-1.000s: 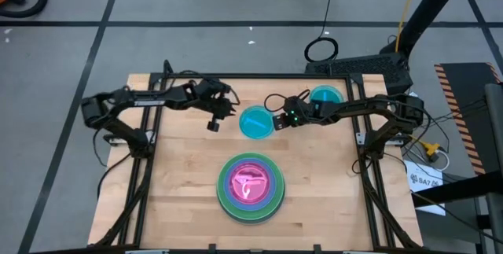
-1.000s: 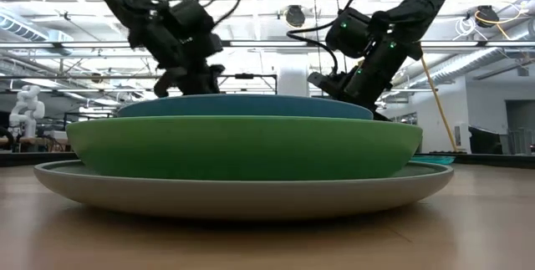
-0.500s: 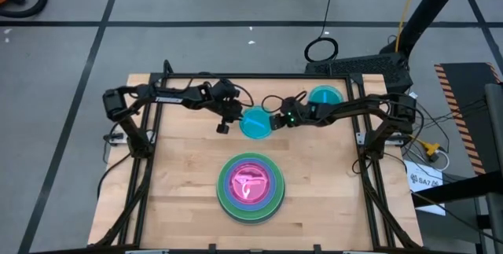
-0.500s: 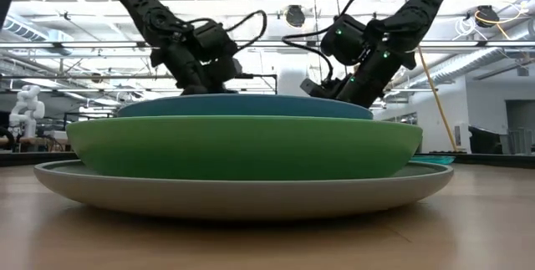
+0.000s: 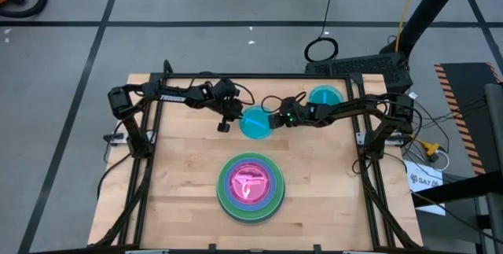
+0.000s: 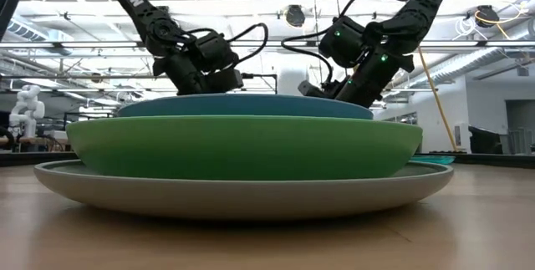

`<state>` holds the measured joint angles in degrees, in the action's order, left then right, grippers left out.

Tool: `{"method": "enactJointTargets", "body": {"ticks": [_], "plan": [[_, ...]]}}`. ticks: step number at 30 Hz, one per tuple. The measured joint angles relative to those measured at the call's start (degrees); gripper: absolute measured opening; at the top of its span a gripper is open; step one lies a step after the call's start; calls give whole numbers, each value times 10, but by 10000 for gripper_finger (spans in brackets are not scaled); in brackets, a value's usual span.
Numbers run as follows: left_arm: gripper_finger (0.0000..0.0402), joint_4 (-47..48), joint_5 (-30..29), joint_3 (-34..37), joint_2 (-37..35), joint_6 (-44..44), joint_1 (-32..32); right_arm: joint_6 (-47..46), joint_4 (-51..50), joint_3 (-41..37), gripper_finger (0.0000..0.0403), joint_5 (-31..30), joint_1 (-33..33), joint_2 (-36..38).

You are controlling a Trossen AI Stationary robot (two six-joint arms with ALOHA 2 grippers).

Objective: Stack plastic plates
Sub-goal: Stack the bottom small blue plate on top of the small pink plate

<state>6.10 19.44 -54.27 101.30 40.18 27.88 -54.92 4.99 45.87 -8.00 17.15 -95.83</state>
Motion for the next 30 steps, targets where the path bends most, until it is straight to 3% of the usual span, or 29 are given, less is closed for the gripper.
{"method": "enactJointTargets", "body": {"ticks": [15, 30], "plan": [[65, -19, 9, -1, -1, -8, -3, -14, 9, 0, 173, -44, -24, -7], [65, -33, 0, 0, 41, 11, 1, -19, 8, 0, 173, -70, -28, -8]]}}
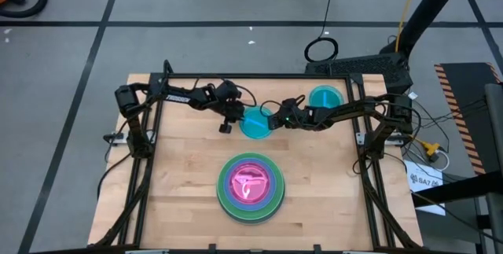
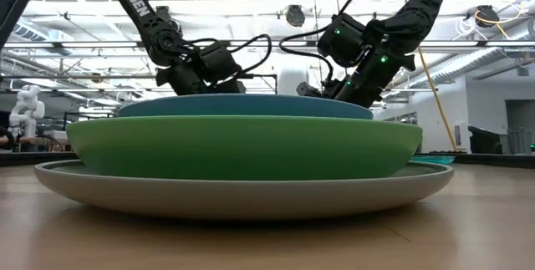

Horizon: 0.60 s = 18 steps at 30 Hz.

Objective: Stack plastic plates
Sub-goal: Stack the bottom small blue plate on top of the small pink plate

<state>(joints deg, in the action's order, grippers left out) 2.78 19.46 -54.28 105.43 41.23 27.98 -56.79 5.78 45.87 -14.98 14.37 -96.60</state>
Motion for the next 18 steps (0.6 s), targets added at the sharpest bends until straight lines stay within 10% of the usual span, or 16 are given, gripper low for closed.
{"method": "enactJointTargets", "body": {"ticks": [18], "plan": [[65, 9, 0, 0, 0, -5, 4, -23, 0, 0, 173, -17, -18, 0]]}}
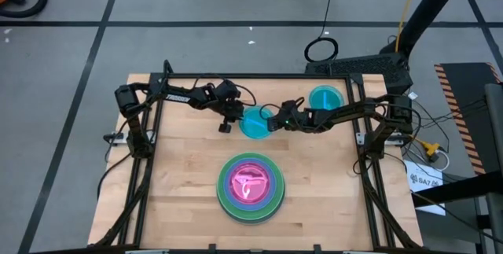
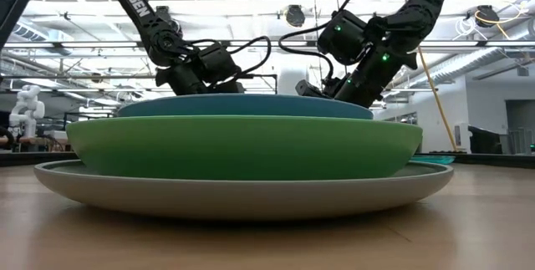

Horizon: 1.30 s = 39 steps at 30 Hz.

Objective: Stack plastic plates
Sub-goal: Stack the bottom small blue plate on top of the small pink plate

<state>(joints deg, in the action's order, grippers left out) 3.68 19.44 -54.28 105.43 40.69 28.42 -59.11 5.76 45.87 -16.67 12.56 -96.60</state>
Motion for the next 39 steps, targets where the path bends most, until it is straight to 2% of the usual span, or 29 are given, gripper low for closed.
{"method": "enactJointTargets", "body": {"ticks": [19, 24, 32, 39], "plan": [[65, 7, 0, 0, 0, 6, 0, -4, 0, 0, 173, -13, -8, 0], [65, 7, 0, 0, 0, 6, 0, -17, 4, 0, 173, -11, -8, -30], [65, 7, 0, 0, 0, 6, 0, -9, 87, 1, 173, 14, -6, -65], [65, 7, 0, 0, 0, 6, 0, -3, 103, 0, 171, 26, -7, -66]]}}
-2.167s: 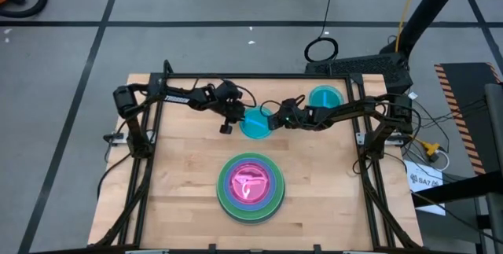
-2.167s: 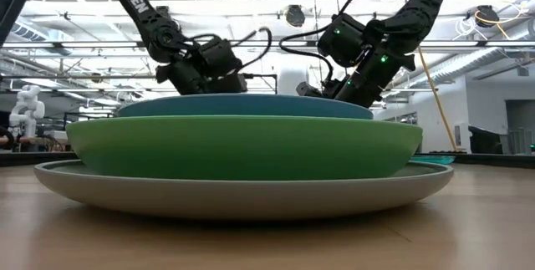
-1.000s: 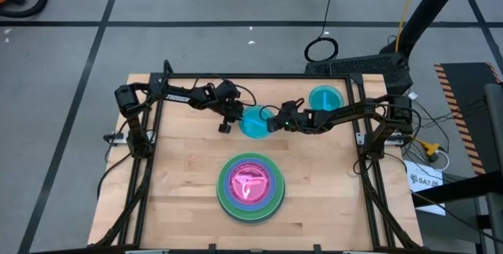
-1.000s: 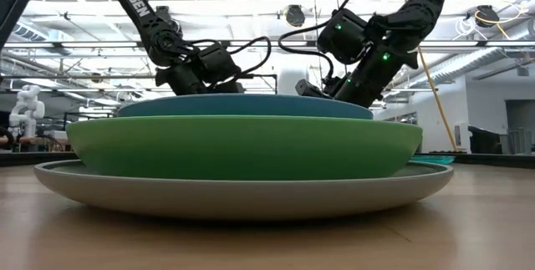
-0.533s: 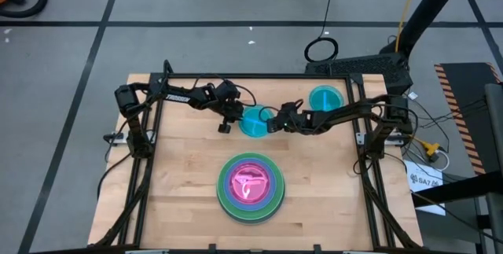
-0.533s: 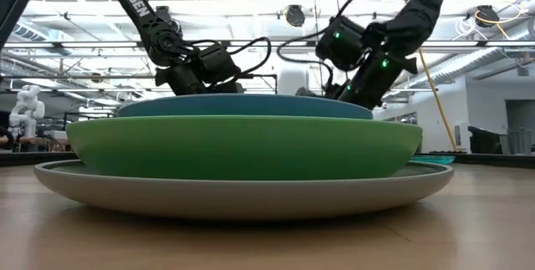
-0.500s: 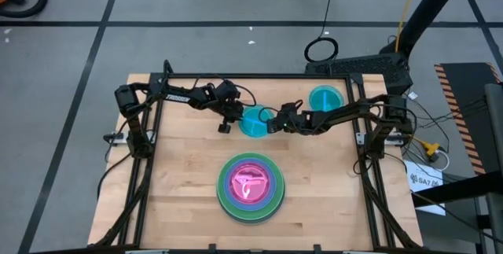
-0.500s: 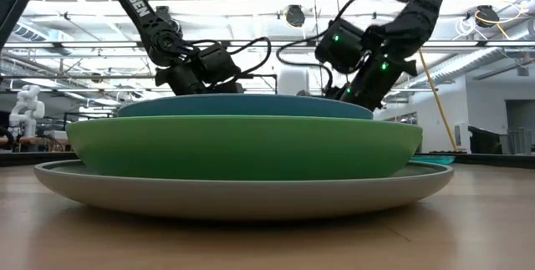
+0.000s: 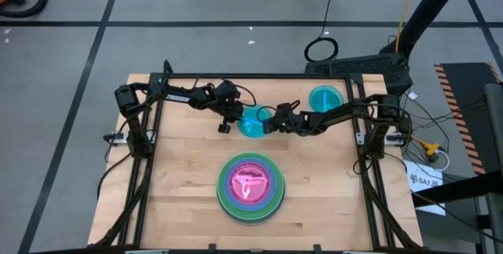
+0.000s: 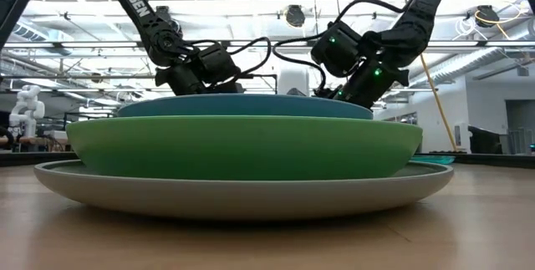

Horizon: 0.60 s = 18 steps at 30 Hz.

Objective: Stack plastic plates
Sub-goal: Stack the bottom small blue plate on top of the small pink plate

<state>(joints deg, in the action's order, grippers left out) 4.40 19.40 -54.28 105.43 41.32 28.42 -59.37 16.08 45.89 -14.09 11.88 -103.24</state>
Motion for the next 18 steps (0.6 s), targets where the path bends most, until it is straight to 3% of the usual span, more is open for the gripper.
{"method": "enactJointTargets", "body": {"ticks": [18], "plan": [[65, 0, 0, 0, 0, 0, 0, -32, -1, 0, 59, -7, 1, 0]]}}
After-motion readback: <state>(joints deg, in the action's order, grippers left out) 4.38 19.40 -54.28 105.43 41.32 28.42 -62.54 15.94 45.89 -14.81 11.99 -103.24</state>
